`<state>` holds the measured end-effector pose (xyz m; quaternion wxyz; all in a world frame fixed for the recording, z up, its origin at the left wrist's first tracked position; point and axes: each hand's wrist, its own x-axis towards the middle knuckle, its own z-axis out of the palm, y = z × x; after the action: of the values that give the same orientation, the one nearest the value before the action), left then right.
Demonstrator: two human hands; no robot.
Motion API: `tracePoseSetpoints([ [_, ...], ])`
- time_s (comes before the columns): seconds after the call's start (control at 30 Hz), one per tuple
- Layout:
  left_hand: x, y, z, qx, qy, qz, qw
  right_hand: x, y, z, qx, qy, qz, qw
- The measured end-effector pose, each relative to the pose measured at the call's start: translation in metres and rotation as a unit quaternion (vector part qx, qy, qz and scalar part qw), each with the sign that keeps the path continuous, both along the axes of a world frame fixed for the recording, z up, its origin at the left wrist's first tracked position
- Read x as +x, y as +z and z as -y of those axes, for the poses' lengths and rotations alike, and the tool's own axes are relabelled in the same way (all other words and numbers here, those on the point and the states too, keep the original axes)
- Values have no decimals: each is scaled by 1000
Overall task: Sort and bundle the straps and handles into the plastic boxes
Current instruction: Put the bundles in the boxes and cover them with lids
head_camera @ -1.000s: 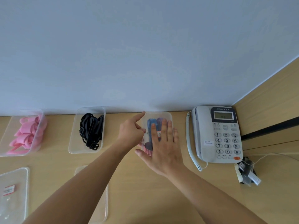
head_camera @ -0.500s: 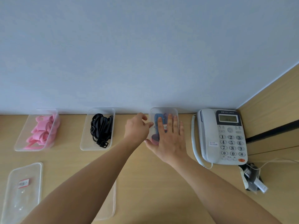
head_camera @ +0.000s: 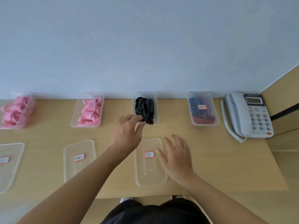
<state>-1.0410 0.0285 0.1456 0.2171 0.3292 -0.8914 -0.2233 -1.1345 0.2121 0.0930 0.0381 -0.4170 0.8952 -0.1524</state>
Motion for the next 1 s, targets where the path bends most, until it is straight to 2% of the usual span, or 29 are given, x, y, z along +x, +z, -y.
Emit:
tracePoseSetpoints([
  [0.07,29,-7,5,11,8,19,1000,35,-7,9,91,-1,65,994],
  [0.13,51,-13,10,31,15,33,999,61,-17,22,141,6,114,983],
  [0.27,81,-22,19,84,29,47,995,81,-25,42,188,10,98,977],
  [0.4,88,-23,28,147,51,39,987,84,-14,46,160,15,68,985],
  [0.53,71,-16,42,237,97,14,967,80,5,52,15,9,21,1000],
  [0.63,48,-7,61,339,138,-17,930,51,23,81,-57,6,-34,998],
  [0.77,11,3,84,437,139,-40,888,-7,49,141,38,-28,-45,998],
  [0.9,-25,4,100,470,138,-34,871,-44,45,180,120,-10,-34,992],
  [1.0,-44,-3,106,496,140,-42,856,-53,31,188,141,0,-39,989],
])
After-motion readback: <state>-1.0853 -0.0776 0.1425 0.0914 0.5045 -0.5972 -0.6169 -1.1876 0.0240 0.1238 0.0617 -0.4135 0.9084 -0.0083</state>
